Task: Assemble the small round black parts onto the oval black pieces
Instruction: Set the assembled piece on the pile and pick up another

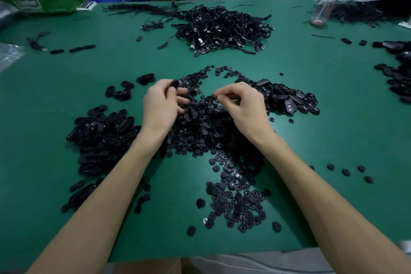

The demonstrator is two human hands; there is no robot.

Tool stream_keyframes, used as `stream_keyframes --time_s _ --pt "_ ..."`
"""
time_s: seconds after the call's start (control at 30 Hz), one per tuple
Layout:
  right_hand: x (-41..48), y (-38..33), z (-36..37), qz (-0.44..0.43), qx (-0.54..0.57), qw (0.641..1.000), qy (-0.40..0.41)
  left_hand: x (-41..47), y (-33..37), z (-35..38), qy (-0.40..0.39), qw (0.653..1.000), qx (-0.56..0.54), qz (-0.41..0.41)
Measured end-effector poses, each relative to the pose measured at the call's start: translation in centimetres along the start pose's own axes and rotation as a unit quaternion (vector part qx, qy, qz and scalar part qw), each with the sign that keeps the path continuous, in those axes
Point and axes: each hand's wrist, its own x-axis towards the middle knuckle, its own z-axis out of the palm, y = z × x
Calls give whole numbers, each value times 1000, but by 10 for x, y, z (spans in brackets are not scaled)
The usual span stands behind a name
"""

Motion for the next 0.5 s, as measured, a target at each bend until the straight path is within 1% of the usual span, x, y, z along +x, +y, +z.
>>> stream_keyframes --time_s 0.07,0.17,0.23,0.33,0.43,0.5 --pt "0 0 0 -1 -16 1000 -9 7 -7 -13 74 989 124 9" --pt "-1 0 2 -4 -48 999 -24 16 -16 -28 112 963 241 -32" --pt "0 0 2 -6 -62 997 -35 17 -19 -30 115 950 288 -39" --pt "-1 0 2 -9 -76 996 -42 18 -22 -32 114 930 350 -2" --pt "0 1 3 -8 -83 996 -44 19 -21 -32 72 910 409 -8" --pt "0 1 3 -8 -87 995 -47 18 -19 -32 44 903 426 -20"
